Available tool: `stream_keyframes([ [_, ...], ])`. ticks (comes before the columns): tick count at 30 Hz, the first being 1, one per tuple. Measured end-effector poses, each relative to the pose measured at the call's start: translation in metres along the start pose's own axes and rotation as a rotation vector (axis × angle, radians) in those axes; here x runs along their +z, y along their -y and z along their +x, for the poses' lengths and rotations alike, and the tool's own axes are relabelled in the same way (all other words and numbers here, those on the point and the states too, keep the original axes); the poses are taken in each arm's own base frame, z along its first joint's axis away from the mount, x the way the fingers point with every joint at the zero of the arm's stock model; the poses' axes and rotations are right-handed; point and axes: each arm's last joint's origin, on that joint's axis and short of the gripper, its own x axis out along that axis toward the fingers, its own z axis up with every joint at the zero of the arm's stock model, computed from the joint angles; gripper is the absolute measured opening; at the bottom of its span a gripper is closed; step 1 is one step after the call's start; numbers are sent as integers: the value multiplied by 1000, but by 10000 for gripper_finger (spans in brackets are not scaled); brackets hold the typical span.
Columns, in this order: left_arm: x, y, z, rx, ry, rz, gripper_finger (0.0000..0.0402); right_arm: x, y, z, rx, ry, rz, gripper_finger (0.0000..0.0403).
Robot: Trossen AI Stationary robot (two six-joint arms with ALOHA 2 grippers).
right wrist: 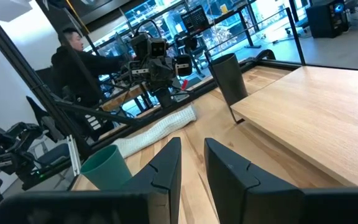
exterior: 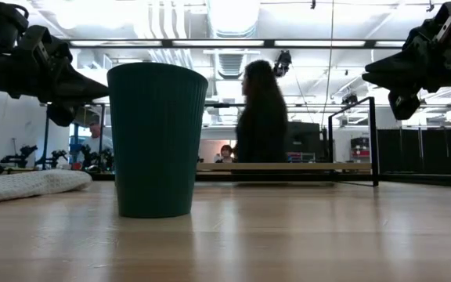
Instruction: Stack small to large cups/mugs on shelf
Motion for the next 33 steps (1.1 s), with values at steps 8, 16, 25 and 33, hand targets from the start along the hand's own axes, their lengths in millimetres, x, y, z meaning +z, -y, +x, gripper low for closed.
stream_keyframes([
  [8,2,1,0,-8,19,-1,0,0,0,0,1,2,214,66],
  [16,4,2,0,-13,49,-4,0,0,0,0,0,2,510,66],
  [25,5,0,0,30,70,-7,0,12,-6,-1,91,113,471,66],
  [33,29,11,-6,-77,185,-37,0,45,-21,-9,205,294,344,66],
])
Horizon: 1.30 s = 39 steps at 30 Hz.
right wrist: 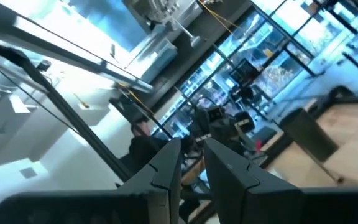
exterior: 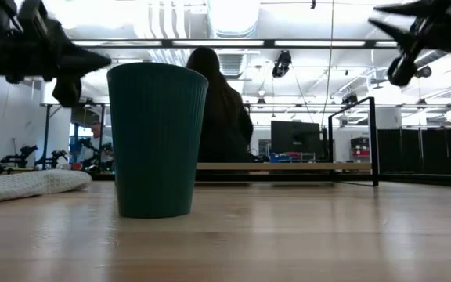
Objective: Stack small to large cups/mugs on shelf
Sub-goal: Put the blue mug on the shelf
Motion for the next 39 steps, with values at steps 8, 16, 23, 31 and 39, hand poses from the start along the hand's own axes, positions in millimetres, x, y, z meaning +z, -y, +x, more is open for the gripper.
stream_keyframes([
  [8,56,24,-6,-51,135,92,0,47,-48,18,-46,-60,-136,66],
  [16,91,40,-3,-57,166,158,0,82,-88,46,-134,-241,-237,90],
  [23,97,43,4,-77,144,156,0,89,-102,79,-260,-439,-295,145],
  [31,111,54,11,-220,83,115,0,93,-113,100,-428,-774,-275,171],
  [39,144,71,23,-265,50,130,0,96,-121,112,-560,-1017,-187,171],
])
